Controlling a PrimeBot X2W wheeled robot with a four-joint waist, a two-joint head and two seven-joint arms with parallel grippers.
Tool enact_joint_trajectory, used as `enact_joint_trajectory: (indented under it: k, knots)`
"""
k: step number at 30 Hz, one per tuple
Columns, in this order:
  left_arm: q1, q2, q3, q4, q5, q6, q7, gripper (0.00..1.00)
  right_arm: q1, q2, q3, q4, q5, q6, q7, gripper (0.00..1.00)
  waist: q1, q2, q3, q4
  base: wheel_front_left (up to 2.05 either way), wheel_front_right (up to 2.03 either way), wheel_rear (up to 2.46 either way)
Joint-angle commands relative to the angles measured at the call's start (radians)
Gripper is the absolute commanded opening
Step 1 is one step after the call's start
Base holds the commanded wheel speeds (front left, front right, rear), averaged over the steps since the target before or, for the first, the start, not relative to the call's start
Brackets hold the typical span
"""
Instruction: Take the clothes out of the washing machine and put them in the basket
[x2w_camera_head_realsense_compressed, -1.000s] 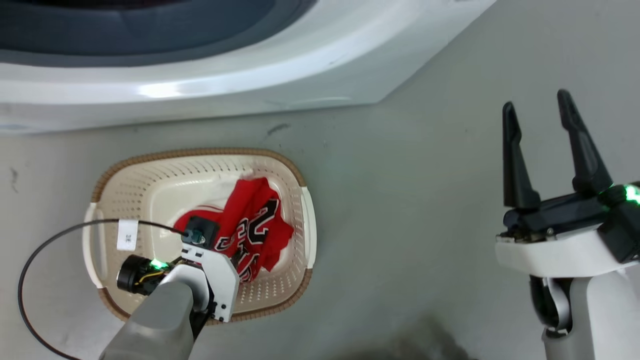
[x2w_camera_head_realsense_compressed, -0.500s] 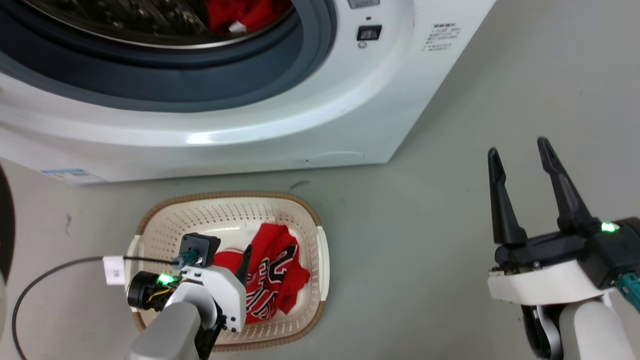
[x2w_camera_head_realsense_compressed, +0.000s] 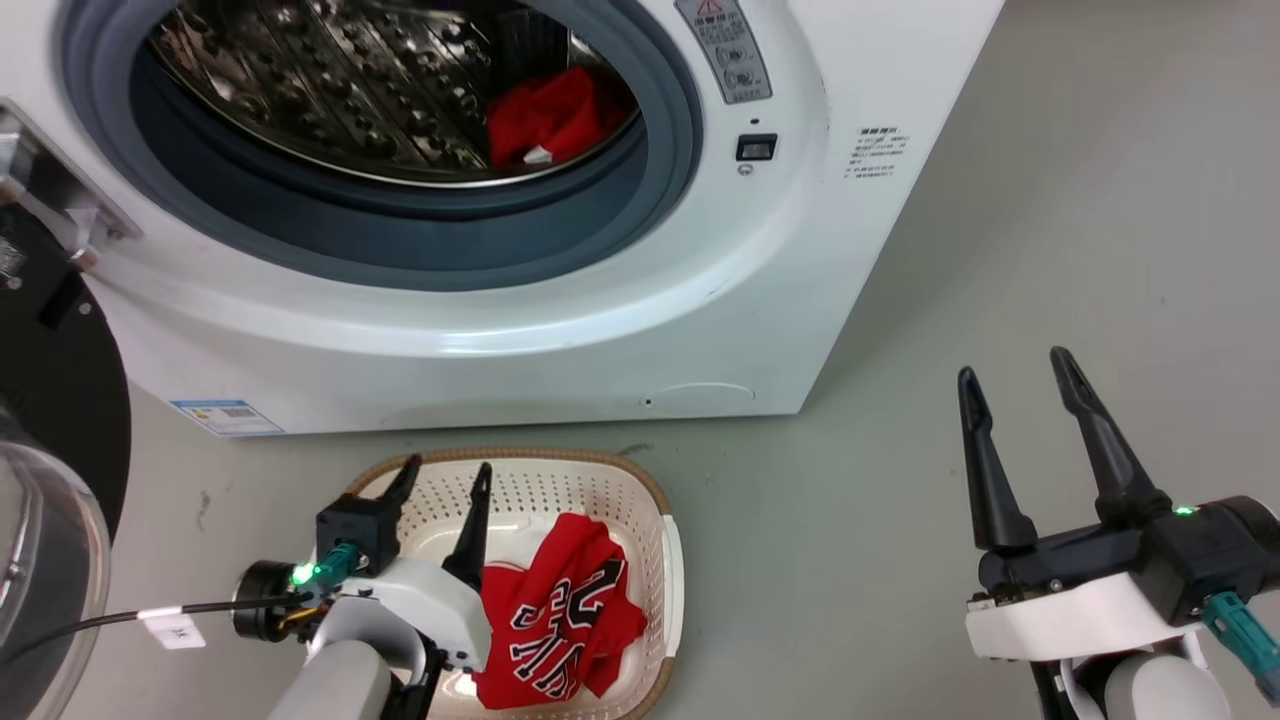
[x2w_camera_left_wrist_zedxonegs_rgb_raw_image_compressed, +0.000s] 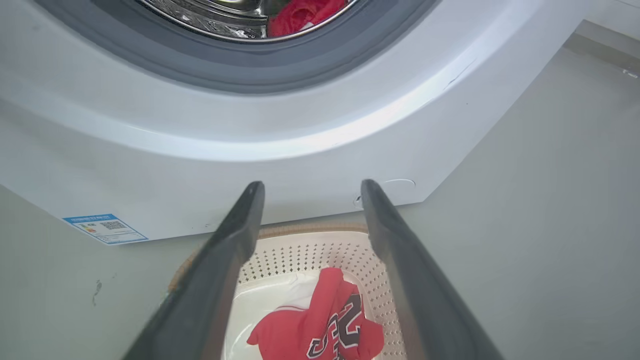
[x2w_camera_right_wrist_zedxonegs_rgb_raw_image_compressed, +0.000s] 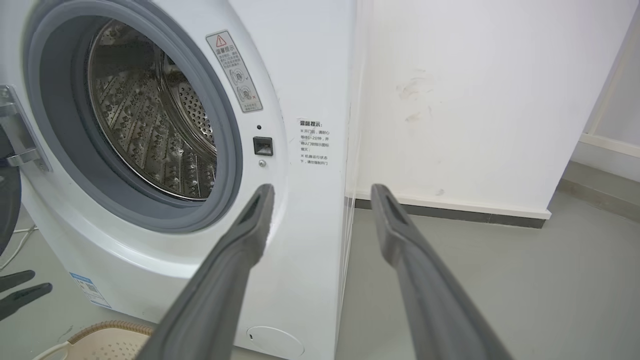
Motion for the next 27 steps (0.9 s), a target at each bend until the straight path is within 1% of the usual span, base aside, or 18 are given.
enact_joint_trajectory:
  k: [1, 4, 6, 9, 11, 17, 23, 27]
  knots:
    - [0.013, 0.001, 0.019, -0.031, 0.017, 0.004, -0.003, 1.00, 0.011, 0.002, 0.004, 0.002, 0.006, -0.001, -0.002, 1.00, 0.0002, 0.0000, -0.021, 0.002, 0.00, 0.00, 0.00]
    - [0.020, -0.001, 0.058, -0.085, 0.036, -0.002, -0.003, 1.00, 0.019, 0.002, 0.007, 0.003, 0.007, -0.001, -0.002, 1.00, 0.0002, 0.0000, -0.036, -0.001, 0.00, 0.00, 0.00]
    - [0.014, -0.002, 0.067, -0.097, 0.041, -0.005, -0.003, 1.00, 0.021, 0.002, 0.008, 0.003, 0.008, -0.001, -0.002, 1.00, 0.0002, 0.0000, -0.039, -0.003, 0.00, 0.00, 0.00]
    - [-0.048, -0.010, 0.105, -0.119, 0.047, -0.023, -0.003, 1.00, 0.017, 0.002, 0.013, -0.001, 0.009, -0.001, -0.002, 1.00, 0.0002, 0.0000, -0.040, -0.012, 0.00, 0.00, 0.00]
    - [-0.069, -0.010, 0.113, -0.116, 0.051, -0.026, -0.003, 1.00, 0.013, 0.002, 0.014, -0.003, 0.009, -0.001, -0.002, 1.00, 0.0002, 0.0000, -0.036, -0.015, 0.00, 0.00, 0.00]
    - [-0.256, -0.006, 0.116, -0.031, 0.063, -0.061, -0.001, 1.00, -0.025, 0.002, 0.018, -0.015, 0.010, -0.001, -0.002, 1.00, 0.0002, 0.0000, 0.019, -0.041, 0.00, 0.00, 0.00]
    - [-0.480, 0.029, 0.097, 0.094, 0.077, -0.102, 0.068, 1.00, -0.072, 0.002, 0.016, -0.028, 0.019, -0.001, -0.002, 1.00, 0.0002, 0.0000, 0.118, -0.082, 0.00, 0.00, 0.00]
    - [-0.629, 0.062, 0.076, 0.175, 0.090, -0.121, 0.137, 1.00, -0.107, 0.002, 0.021, -0.037, 0.029, -0.001, -0.002, 1.00, 0.0002, 0.0000, 0.196, -0.117, 0.00, 0.00, 0.00]
